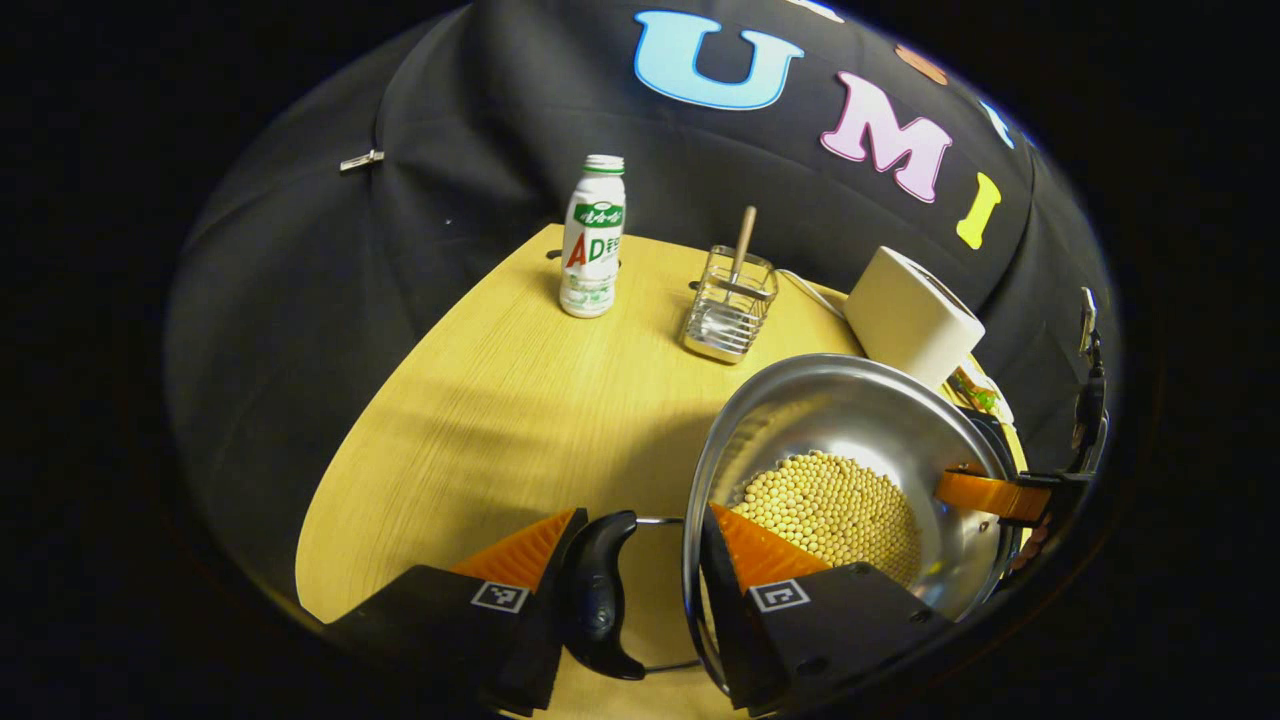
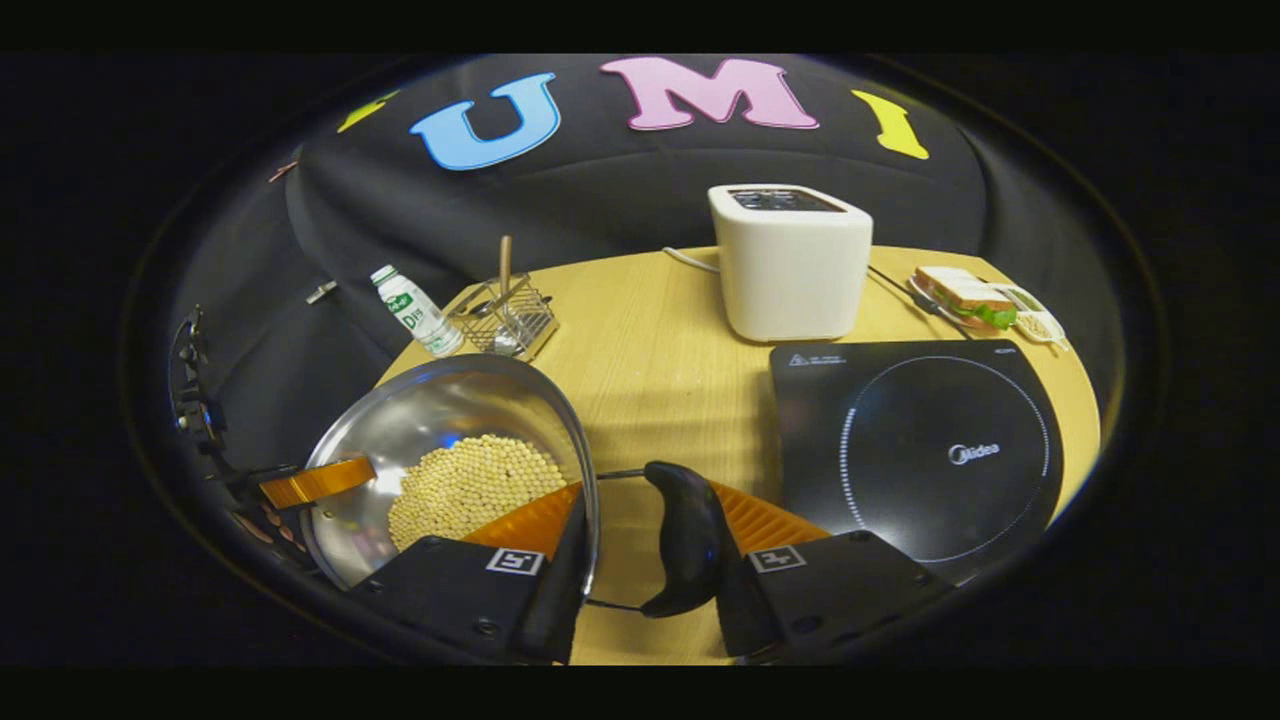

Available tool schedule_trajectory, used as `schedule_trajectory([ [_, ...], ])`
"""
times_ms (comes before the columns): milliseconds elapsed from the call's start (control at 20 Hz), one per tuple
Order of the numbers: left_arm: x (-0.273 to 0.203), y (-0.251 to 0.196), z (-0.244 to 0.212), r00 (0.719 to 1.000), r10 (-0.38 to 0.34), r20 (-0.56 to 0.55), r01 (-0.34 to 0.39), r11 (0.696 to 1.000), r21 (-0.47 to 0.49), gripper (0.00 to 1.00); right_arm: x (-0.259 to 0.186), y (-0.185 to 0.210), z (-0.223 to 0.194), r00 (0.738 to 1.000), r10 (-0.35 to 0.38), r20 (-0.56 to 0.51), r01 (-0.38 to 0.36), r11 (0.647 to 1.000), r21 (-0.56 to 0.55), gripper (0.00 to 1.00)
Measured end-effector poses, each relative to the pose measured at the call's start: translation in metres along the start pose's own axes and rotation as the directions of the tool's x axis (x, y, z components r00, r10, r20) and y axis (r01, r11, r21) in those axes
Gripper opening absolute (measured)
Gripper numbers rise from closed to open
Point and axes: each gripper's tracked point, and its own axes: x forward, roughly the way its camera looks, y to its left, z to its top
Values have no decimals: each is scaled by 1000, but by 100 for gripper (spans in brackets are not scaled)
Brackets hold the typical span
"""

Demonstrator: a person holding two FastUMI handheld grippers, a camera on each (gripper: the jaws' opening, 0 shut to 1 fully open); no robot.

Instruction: First push the handle of the pot to place it horizontally, then grasp the pot with both hands and set it on the induction cooktop.

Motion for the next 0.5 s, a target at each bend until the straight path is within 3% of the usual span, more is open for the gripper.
schedule_trajectory([
  [500, 0, -123, 30, 996, -86, 10, 84, 990, 114, 65, -58, -102, 49, 994, -72, 79, 65, 994, 86, 59],
])
